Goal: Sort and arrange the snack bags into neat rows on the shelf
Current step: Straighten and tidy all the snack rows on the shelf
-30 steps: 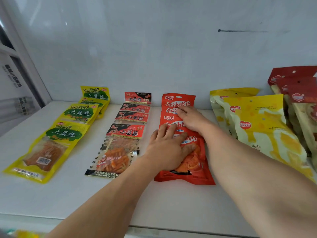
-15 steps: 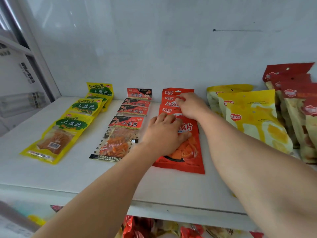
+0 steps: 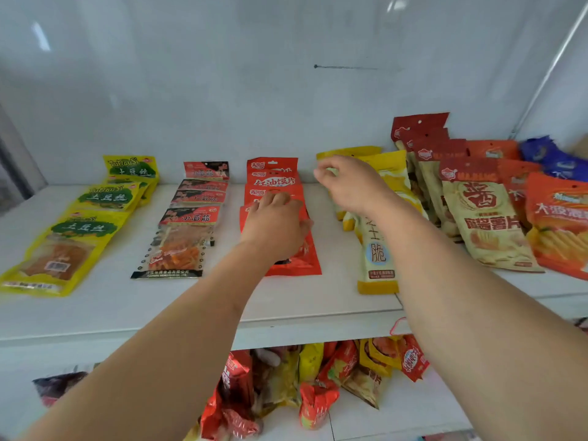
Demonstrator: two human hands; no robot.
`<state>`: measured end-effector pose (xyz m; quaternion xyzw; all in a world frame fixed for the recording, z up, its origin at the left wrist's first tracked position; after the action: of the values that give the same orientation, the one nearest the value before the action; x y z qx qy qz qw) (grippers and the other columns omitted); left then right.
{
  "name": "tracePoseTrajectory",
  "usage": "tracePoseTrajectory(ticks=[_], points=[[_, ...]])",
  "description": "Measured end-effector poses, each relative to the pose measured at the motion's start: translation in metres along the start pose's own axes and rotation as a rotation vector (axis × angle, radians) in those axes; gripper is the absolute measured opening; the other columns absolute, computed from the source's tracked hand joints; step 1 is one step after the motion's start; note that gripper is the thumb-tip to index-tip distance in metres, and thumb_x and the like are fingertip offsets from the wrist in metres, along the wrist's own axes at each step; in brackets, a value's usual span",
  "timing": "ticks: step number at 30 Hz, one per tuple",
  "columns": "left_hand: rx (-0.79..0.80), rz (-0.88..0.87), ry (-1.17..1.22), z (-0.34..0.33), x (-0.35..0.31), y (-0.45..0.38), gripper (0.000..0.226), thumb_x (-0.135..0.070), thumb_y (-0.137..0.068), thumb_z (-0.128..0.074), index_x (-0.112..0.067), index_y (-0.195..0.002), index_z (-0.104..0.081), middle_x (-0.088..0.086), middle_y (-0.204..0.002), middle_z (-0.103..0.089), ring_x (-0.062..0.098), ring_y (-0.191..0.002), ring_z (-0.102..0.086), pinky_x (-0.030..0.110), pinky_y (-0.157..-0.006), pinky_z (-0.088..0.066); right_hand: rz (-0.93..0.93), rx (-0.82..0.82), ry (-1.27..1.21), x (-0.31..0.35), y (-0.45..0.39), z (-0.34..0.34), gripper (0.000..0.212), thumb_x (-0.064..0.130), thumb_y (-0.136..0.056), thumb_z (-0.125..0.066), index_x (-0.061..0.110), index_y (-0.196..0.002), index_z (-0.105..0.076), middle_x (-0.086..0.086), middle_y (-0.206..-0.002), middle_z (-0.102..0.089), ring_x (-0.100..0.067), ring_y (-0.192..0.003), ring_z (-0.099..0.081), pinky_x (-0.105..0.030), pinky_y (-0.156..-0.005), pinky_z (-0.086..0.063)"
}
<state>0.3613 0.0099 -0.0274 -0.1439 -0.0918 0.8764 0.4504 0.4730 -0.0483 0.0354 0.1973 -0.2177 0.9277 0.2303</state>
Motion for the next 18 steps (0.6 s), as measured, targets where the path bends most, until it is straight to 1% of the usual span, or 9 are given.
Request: tracePoseTrajectory(ticks=[3,7,10,12,13,14,15,16,18], points=[[0.016,0.07,0.308,-0.003,-0.02,0.001,0.053,-0.042,-0.101,-0.048,-0.016,-0.148,-0.043,0.009,-0.152,-0.041,0.03,-0.142,-0.033,0.04,-0.114,-0.028,-0.083,-0.145,-0.059,-0.045,0.029,0.033,0.043,0.039,-0.102,-0.048,0.018,-0.138,-0.055,-0.002,-0.146,-0.051,-0.019,-0.135,-0.045,-0.027,-0.104,-0.034],[0.029,0.212,0.725,-0.016,-0.051,0.003,0.067,-0.051,-0.099,-0.05,-0.019,-0.155,-0.031,0.005,-0.161,-0.03,0.024,-0.146,-0.031,0.037,-0.115,-0.028,-0.204,-0.299,-0.137,-0.112,0.073,0.057,0.049,0.044,-0.1,-0.05,0.019,-0.143,-0.05,-0.003,-0.148,-0.048,-0.021,-0.136,-0.044,-0.033,-0.109,-0.034],[0.037,0.309,0.907,-0.037,-0.077,0.001,0.076,-0.056,-0.096,-0.054,-0.02,-0.157,-0.025,0.001,-0.162,-0.026,0.021,-0.147,-0.031,0.035,-0.115,-0.029,-0.31,-0.282,-0.187,-0.155,0.091,0.053,0.063,0.054,-0.097,-0.05,0.019,-0.148,-0.041,-0.004,-0.153,-0.041,-0.024,-0.14,-0.039,-0.041,-0.113,-0.032],[0.036,0.37,0.942,-0.053,-0.091,-0.002,0.088,-0.063,-0.09,-0.056,-0.019,-0.157,-0.022,0.002,-0.161,-0.028,0.022,-0.145,-0.034,0.041,-0.118,-0.03,-0.364,-0.2,-0.223,-0.175,0.093,0.042,0.075,0.063,-0.093,-0.048,0.02,-0.152,-0.033,-0.004,-0.157,-0.034,-0.024,-0.144,-0.032,-0.043,-0.114,-0.029],[0.033,0.404,0.94,-0.059,-0.096,-0.004,0.091,-0.066,-0.087,-0.057,-0.019,-0.156,-0.022,0.003,-0.159,-0.033,0.024,-0.144,-0.036,0.045,-0.117,-0.032,-0.379,-0.153,-0.257,-0.182,0.092,0.035,0.08,0.068,-0.091,-0.046,0.022,-0.154,-0.029,-0.003,-0.159,-0.031,-0.024,-0.146,-0.03,-0.044,-0.114,-0.029],[0.026,0.437,0.934,-0.063,-0.1,-0.005,0.088,-0.066,-0.086,-0.057,-0.019,-0.154,-0.027,0.003,-0.155,-0.04,0.024,-0.141,-0.04,0.046,-0.115,-0.035,-0.384,-0.113,-0.291,-0.186,0.091,0.029,0.083,0.07,-0.09,-0.045,0.023,-0.155,-0.026,-0.001,-0.16,-0.029,-0.023,-0.146,-0.029,-0.043,-0.114,-0.028],[0.02,0.463,0.937,-0.067,-0.101,-0.007,0.079,-0.063,-0.087,-0.058,-0.021,-0.149,-0.033,0.002,-0.148,-0.048,0.023,-0.134,-0.047,0.044,-0.11,-0.04,-0.382,-0.082,-0.326,-0.189,0.089,0.025,0.083,0.07,-0.09,-0.045,0.024,-0.155,-0.025,0.0,-0.159,-0.03,-0.023,-0.145,-0.03,-0.042,-0.114,-0.029],[0.01,0.479,0.951,-0.068,-0.103,-0.009,0.067,-0.058,-0.089,-0.06,-0.024,-0.144,-0.039,-0.001,-0.139,-0.054,0.021,-0.124,-0.054,0.04,-0.102,-0.045,-0.374,-0.062,-0.356,-0.19,0.088,0.023,0.081,0.069,-0.09,-0.046,0.024,-0.154,-0.026,0.0,-0.157,-0.034,-0.023,-0.143,-0.034,-0.039,-0.111,-0.031],[-0.011,0.497,0.995,-0.068,-0.105,-0.011,0.049,-0.046,-0.092,-0.063,-0.027,-0.133,-0.046,-0.006,-0.123,-0.064,0.014,-0.103,-0.063,0.032,-0.085,-0.048,-0.355,-0.042,-0.401,-0.191,0.085,0.023,0.075,0.065,-0.092,-0.048,0.025,-0.152,-0.029,0.0,-0.152,-0.042,-0.023,-0.138,-0.041,-0.034,-0.105,-0.035]])
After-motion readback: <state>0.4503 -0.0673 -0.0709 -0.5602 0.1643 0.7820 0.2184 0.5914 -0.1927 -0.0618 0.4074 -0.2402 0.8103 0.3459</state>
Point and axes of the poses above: each hand's wrist, its own y-axis away from the middle knuckle, its own z-axis out of the back of the hand, x = y × z, the point moved 9 cm from there along -y, towards the middle knuckle
